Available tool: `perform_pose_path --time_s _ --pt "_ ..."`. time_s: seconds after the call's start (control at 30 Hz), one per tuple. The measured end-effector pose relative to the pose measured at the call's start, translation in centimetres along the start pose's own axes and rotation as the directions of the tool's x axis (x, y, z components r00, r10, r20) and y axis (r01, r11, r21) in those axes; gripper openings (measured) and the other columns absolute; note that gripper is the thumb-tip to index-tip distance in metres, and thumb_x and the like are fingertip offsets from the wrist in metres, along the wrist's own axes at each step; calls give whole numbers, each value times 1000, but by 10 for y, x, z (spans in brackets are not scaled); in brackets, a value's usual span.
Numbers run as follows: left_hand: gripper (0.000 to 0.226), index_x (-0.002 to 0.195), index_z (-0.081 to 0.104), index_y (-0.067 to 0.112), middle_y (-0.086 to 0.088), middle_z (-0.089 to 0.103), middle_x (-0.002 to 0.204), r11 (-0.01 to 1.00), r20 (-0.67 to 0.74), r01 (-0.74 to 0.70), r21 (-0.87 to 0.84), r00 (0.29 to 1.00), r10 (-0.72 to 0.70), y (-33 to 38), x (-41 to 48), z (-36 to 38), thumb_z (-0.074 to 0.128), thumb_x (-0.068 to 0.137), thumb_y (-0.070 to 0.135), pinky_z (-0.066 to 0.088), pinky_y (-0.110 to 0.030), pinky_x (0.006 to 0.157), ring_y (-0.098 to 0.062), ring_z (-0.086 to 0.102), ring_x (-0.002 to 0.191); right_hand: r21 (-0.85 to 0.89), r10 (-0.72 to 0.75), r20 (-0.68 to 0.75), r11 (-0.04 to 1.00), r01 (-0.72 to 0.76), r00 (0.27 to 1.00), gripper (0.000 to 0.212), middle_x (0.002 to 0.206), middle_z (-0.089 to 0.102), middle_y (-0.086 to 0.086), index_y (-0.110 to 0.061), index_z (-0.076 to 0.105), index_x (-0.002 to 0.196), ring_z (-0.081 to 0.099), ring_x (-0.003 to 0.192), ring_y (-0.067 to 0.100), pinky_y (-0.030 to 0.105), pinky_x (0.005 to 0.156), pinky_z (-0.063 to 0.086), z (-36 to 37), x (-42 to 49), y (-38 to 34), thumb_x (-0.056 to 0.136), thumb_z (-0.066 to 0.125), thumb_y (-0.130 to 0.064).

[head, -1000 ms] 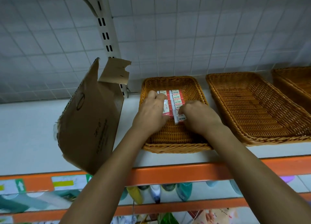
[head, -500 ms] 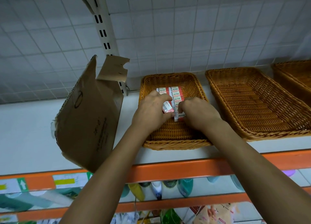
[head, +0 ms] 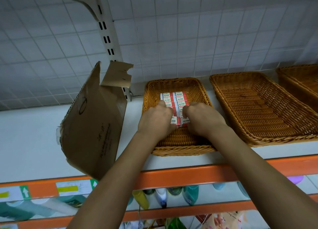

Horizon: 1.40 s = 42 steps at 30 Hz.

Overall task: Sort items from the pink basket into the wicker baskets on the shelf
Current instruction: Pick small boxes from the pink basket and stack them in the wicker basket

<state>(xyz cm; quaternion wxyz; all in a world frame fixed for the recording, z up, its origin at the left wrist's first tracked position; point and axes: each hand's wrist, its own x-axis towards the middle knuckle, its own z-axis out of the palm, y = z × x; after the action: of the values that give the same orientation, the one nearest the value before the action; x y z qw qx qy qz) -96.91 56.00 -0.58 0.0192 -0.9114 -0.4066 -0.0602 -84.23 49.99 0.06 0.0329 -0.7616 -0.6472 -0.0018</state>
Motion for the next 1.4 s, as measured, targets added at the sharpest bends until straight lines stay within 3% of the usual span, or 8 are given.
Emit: perform_pose_path --time_s 0.17,0.33,0.5,1.4 --pt "53 128 53 12 -10 50 124 997 9 -9 82 1000 8 1 -1 -1 59 88 46 48 -33 83 -27 56 106 -10 5 -5 1000 -5 1000 42 124 54 10 -14 51 128 55 111 28 35 87 49 0 0 -1 89 60 -24" --pt "44 129 52 8 -12 49 126 998 14 10 60 1000 -11 1 0 -1 62 91 28 50 -33 84 -29 56 109 -11 4 2 1000 -4 1000 45 127 52 11 -14 50 131 55 112 29 36 89 48 0 0 -1 89 60 -26" --pt "41 128 51 10 -13 52 125 999 16 24 26 1000 -25 0 0 0 62 91 23 50 -34 84 -30 55 111 -14 0 6 1000 0 1000 48 128 52 11 -14 48 132 55 112 30 37 89 49 0 0 -2 89 61 -29" --pt "44 132 46 11 -12 56 125 998 25 27 63 999 -29 4 -4 -1 55 94 32 50 -32 82 -28 57 109 -2 -2 -11 1000 2 1000 38 126 54 11 -13 52 125 56 111 29 37 90 48 6 4 4 91 59 -28"
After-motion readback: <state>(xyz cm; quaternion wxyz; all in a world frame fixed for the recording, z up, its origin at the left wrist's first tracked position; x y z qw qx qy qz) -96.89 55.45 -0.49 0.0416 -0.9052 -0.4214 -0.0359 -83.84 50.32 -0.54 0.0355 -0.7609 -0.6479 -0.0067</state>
